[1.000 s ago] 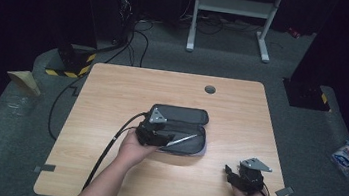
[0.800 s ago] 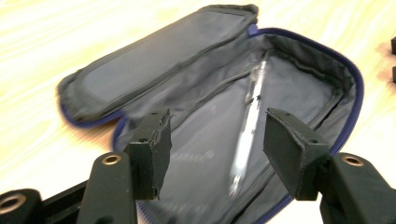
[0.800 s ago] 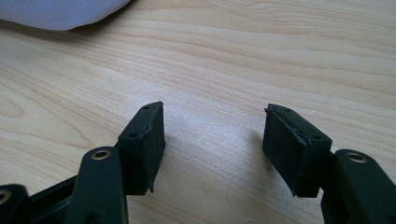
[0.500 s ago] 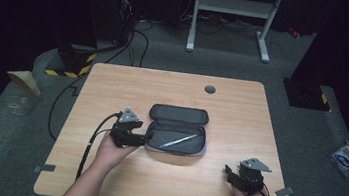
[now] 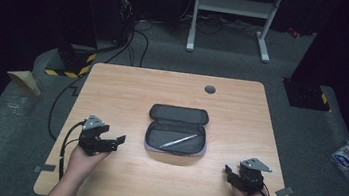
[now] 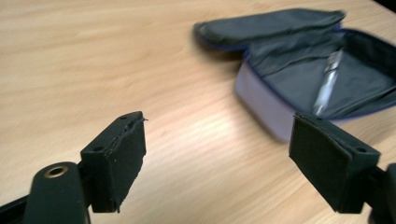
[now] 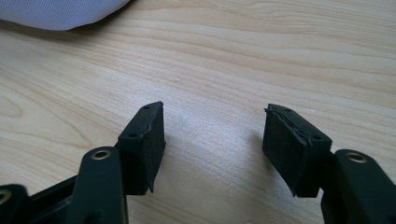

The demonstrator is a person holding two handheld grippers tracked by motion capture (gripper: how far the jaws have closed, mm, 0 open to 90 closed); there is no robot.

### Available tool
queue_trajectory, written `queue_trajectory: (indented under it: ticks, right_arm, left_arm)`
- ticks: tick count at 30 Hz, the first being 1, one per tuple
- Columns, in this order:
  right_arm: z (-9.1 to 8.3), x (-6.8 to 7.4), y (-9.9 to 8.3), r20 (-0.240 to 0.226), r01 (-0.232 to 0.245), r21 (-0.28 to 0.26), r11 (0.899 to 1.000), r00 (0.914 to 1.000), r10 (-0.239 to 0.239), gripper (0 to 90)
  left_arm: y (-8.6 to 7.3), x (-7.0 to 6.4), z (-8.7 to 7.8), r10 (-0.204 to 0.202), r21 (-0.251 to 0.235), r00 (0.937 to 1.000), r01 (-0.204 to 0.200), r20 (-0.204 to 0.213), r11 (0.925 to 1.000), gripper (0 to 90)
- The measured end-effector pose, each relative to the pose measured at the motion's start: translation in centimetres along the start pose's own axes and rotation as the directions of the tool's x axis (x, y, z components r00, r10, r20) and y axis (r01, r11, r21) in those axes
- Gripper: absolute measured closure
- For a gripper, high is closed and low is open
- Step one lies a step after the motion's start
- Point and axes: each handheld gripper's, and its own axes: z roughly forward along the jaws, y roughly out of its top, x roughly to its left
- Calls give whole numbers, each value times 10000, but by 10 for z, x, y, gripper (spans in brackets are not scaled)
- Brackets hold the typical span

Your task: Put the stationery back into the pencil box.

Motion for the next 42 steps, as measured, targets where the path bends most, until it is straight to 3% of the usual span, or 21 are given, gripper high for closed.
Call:
queue_trajectory:
  ticks: [3,7,10,13,17,19,42]
  right_arm:
    - [0,0,0,1,1,-1,10000,10000,-1,384]
    - [0,0,0,4,3,-1,10000,10000,-3,384]
    - [0,0,0,21,16,-3,10000,10000,-16,384]
    - [0,0,0,41,55,-9,10000,10000,-55,384]
    - [0,0,0,39,52,-8,10000,10000,-52,385]
    - [0,1,0,42,51,-9,10000,10000,-51,385]
    - [0,1,0,118,20,-11,10000,9999,-20,388]
  left_arm:
    - [-17,9,-3,-291,429,9992,302,-263,9986,153]
    - [-40,13,-3,-101,1100,9957,203,-926,9937,143]
    - [-57,14,1,161,1763,9890,103,-1472,9843,123]
    - [-68,11,1,533,1494,9831,-270,-1751,9884,102]
    - [-71,11,1,692,1179,9848,-507,-1590,9917,97]
    - [-73,10,-2,662,1014,9847,-502,-1612,9936,155]
    - [-75,9,-3,648,932,9887,-524,-1352,9943,174]
